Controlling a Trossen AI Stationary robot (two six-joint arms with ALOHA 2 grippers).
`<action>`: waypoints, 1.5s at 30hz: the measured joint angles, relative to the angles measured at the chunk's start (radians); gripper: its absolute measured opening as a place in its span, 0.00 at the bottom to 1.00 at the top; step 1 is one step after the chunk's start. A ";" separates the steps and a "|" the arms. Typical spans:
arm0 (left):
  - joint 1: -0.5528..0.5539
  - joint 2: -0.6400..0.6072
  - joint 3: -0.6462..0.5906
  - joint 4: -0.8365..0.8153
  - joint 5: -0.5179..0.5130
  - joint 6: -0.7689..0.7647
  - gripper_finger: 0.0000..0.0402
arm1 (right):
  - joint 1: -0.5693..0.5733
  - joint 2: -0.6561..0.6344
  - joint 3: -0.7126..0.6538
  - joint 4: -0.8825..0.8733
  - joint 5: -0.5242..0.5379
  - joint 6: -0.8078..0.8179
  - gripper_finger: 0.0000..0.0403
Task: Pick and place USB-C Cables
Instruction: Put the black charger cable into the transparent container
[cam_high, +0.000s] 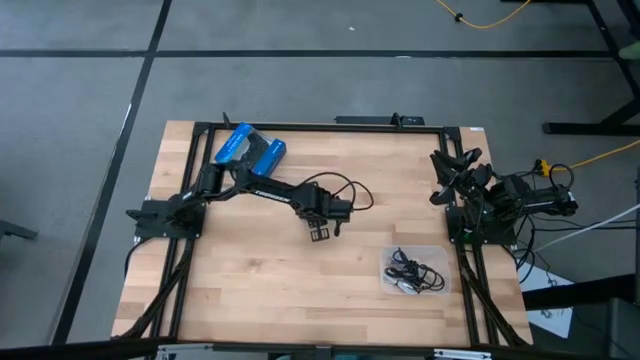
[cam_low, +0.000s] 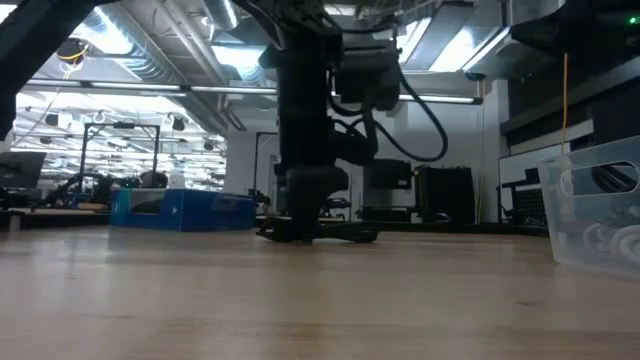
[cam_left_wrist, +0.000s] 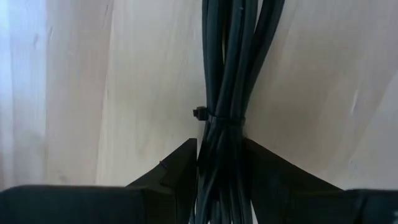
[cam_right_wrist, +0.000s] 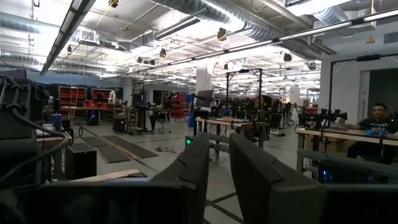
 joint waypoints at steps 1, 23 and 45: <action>0.002 -0.005 -0.016 0.018 0.004 0.000 0.30 | 0.000 0.000 0.000 0.000 0.000 0.000 0.17; -0.025 0.007 0.317 0.126 0.415 0.090 0.11 | 0.000 0.000 0.000 -0.003 0.001 -0.003 0.17; -0.173 0.172 0.396 0.888 0.325 0.116 0.11 | 0.000 -0.001 0.000 0.082 0.008 -0.023 0.17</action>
